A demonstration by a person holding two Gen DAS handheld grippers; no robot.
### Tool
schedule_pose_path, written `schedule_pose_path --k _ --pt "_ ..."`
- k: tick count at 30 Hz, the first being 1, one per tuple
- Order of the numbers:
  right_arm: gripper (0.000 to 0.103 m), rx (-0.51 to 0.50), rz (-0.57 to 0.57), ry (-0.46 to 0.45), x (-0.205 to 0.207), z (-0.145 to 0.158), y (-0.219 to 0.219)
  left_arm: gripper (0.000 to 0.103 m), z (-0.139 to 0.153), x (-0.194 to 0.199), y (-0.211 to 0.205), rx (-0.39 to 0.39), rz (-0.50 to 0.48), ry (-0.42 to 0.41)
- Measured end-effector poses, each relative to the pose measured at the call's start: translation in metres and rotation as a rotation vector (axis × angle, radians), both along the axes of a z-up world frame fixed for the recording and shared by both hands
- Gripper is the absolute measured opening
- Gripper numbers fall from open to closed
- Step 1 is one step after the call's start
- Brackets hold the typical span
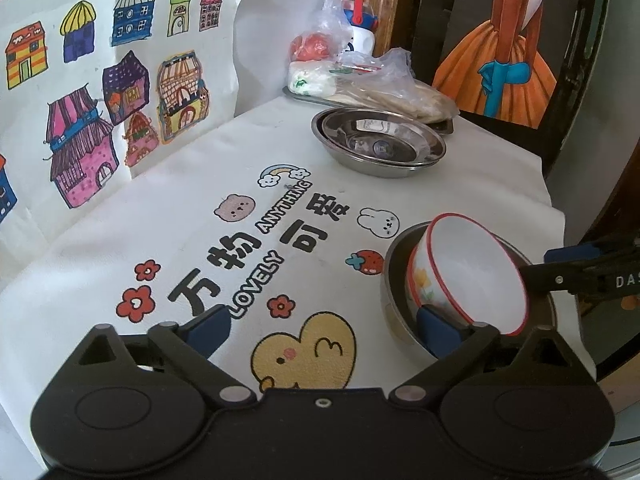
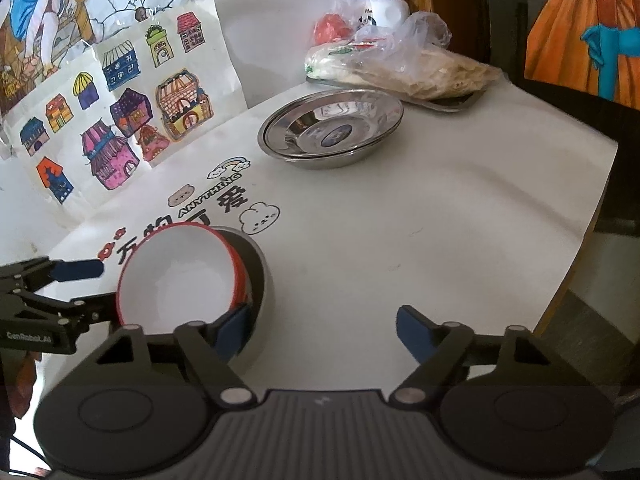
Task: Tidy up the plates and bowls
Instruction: 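Close both grippers on the steel bowl rim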
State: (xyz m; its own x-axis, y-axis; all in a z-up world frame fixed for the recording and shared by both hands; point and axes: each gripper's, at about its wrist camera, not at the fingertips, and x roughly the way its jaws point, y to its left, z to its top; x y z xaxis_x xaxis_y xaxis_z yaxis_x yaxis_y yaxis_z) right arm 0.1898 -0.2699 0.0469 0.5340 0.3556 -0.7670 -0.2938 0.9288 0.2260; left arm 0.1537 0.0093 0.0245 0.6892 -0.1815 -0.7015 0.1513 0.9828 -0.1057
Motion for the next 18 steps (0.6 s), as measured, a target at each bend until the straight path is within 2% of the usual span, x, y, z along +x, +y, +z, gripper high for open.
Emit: schedule_pose_path --k 4,6,7,9,12,14,18 --pt "0.064 0.048 -0.01 0.033 -0.0003 0.0012 -0.0006 0.082 0.0029 -0.0035 -0.0025 -0.03 0.01 0.021" --pt "0.058 0.062 -0.018 0.045 -0.0008 0.0019 0.0 0.069 0.0042 -0.0059 -0.0032 -0.061 0.017 0.029" --pt "0.058 0.067 -0.023 0.051 -0.0009 0.0022 0.0002 0.065 0.0047 -0.0063 -0.0036 -0.076 0.018 0.033" --pt "0.056 0.074 -0.037 0.061 -0.0015 0.0025 0.0009 0.052 0.0054 -0.0075 -0.0047 -0.106 0.017 0.039" --pt "0.051 0.078 -0.046 0.064 -0.0036 0.003 0.0021 0.04 0.0052 -0.0085 -0.006 -0.142 0.016 0.042" --pt "0.047 0.076 -0.046 0.062 -0.0041 0.0032 0.0025 0.036 0.0048 -0.0081 -0.006 -0.159 0.018 0.045" --pt "0.033 0.09 -0.046 0.065 -0.0056 0.0043 0.0047 0.028 0.0045 -0.0072 -0.0048 -0.19 0.02 0.052"
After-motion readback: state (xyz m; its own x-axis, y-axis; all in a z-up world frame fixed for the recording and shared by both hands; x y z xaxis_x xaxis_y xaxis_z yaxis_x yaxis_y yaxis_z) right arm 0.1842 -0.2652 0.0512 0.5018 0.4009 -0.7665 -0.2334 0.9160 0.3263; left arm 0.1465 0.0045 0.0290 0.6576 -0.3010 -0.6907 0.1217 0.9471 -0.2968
